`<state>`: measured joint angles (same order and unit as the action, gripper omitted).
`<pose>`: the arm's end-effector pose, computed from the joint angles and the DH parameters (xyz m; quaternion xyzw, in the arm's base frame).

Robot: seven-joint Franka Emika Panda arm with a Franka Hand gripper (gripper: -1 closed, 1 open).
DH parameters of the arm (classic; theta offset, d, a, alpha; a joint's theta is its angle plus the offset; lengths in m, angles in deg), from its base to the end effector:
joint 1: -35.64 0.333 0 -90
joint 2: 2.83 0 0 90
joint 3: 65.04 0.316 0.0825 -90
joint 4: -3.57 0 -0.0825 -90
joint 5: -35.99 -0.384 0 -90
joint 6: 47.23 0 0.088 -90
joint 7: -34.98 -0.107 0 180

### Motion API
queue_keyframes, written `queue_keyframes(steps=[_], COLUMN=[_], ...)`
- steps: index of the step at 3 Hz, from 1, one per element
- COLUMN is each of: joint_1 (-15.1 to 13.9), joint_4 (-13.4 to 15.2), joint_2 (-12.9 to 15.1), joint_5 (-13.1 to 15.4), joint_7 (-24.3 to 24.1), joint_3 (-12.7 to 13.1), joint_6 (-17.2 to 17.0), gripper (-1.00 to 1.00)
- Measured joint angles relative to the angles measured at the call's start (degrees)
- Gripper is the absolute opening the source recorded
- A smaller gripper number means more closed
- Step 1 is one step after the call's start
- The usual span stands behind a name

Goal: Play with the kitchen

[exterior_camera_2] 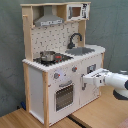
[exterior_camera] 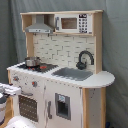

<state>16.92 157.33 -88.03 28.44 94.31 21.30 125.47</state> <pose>0.2061 0.3970 0.3654 0.2677 0.6825 0.2523 0.6316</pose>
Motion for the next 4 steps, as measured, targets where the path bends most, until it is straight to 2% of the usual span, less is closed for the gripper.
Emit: queue_keyframes(steps=[1, 2, 4], joint_1=[-0.1, -3.4, -11.2], joint_4=[4.0, 5.3, 4.9], joint_2=[0.0, 1.6, 2.6], joint_5=[0.0, -0.2, -0.2], joint_7=[3.4, 3.9, 4.0], joint_3=[0.0, 0.2, 2.6], joint_6=[3.2, 7.3, 17.0], gripper=[1.00, 1.00, 1.00])
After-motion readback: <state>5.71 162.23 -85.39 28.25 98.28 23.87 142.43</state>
